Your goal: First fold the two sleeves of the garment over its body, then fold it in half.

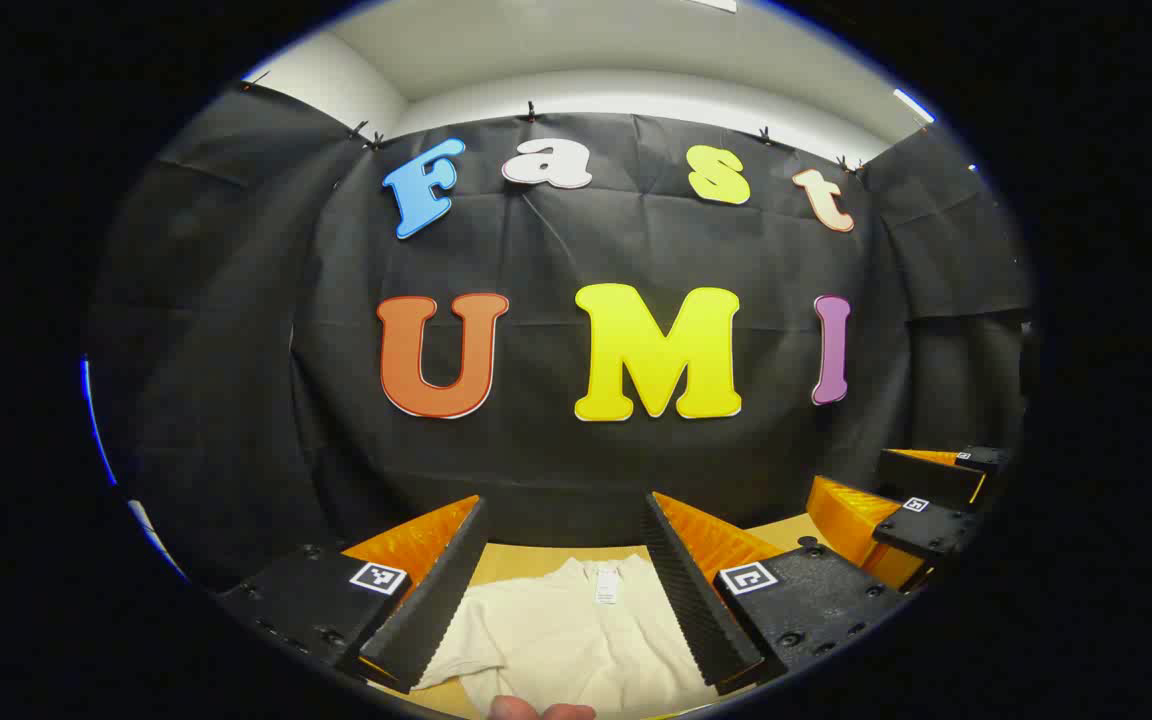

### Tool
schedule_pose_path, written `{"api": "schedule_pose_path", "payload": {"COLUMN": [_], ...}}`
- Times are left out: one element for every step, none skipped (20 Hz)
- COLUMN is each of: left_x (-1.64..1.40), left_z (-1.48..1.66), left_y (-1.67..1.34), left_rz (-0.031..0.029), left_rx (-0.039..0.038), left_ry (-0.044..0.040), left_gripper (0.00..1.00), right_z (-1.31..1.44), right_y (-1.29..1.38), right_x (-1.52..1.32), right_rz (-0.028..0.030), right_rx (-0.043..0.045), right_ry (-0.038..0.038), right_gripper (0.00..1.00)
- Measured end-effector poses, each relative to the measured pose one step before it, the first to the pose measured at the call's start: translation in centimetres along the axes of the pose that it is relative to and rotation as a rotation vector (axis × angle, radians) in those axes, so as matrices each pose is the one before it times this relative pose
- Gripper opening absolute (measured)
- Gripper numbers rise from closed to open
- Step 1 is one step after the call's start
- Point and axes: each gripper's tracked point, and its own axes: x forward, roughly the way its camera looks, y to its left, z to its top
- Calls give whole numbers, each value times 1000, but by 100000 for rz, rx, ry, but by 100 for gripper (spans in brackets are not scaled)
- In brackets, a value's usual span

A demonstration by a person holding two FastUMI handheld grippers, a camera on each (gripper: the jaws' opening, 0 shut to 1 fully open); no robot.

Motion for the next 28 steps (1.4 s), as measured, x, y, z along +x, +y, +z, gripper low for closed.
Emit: {"api": "schedule_pose_path", "payload": {"left_x": [149, -1, 130, -125, -6, -177, -30, -193, -117, -79, -138, -163, 46, 50, 66, -33, 103, -29, -7, 60, 46, 65, 148, 93, 231, 124, 38, 144], "left_z": [51, -121, -188, 47, 114, 25, 80, -13, 0, 2, 373, 332, 410, 111, 222, 281, 185, -102, -13, 85, 145, 0, -108, -125, -239, -289, -333, -293], "left_y": [161, -135, -305, -112, 133, 113, 93, -4, 9, -149, -69, 361, 175, 117, -11, 39, 116, -142, -137, -19, -69, -155, -133, -280, -232, -223, -218, -225], "left_rz": [501, 106, -756, -207, 886, 521, 828, 436, 465, -376, 308, 1215, 696, 452, 302, 319, 169, -317, -668, -325, -53, -161, -476, -686, -310, -487, -193, -368], "left_rx": [617, -117, -1069, -1711, -844, -159, 344, 151, 141, -291, -728, 288, 806, 748, 542, 397, -54, -321, -664, -714, -218, 69, 63, -63, 47, -26, 51, 146], "left_ry": [84, 478, 1036, 23, -62, -316, -106, -10, 337, 81, -1162, -1190, -910, -745, -561, -377, -272, -115, -370, -495, -322, -111, 164, 362, 562, 883, 1065, 874], "left_gripper": [97, 97, 97, 97, 98, 97, 97, 97, 97, 97, 98, 98, 97, 97, 97, 98, 97, 97, 97, 97, 97, 97, 97, 97, 97, 97, 97, 98], "right_z": [-66, -179, 3, -249, -118, -104, 63, 42, 140, 127, 248, 256, 116, 178, 51, 67, 79, -14, 48, 81, 39, 18, -104, 1, -66, -126, -43, 35], "right_y": [-12, -124, 72, -100, -134, -177, -142, -189, -238, -143, -104, -20, -96, -148, -35, -58, -131, -251, -311, -263, -72, -82, -66, -112, -157, -229, -297, -344], "right_x": [333, 106, 73, 120, 43, 42, -94, -26, -88, -61, -74, -20, -10, 44, -40, 80, 25, 119, 100, -12, -64, 19, -43, 93, 68, 159, 114, 149], "right_rz": [139, 510, 610, 703, 229, 97, 27, -184, -60, -191, -36, 175, -245, -104, 38, -107, -103, -548, -846, -563, -445, -208, 54, 45, 186, -207, -298, -247], "right_rx": [193, 170, 412, 659, 161, -499, -259, -41, 148, -200, -209, 10, -142, -16, 31, -53, -243, -494, -269, 302, 77, -412, -503, 39, 430, 277, 197, 95], "right_ry": [298, 377, 364, 447, 376, 333, 106, -134, -306, -304, -314, -393, -314, -300, -302, -54, 62, -50, 6, 54, 21, 101, 16, 207, 356, 296, 370, 418], "right_gripper": [94, 94, 94, 95, 95, 95, 95, 95, 95, 94, 95, 94, 94, 94, 95, 94, 94, 94, 94, 94, 94, 94, 94, 94, 94, 94, 94, 94]}}
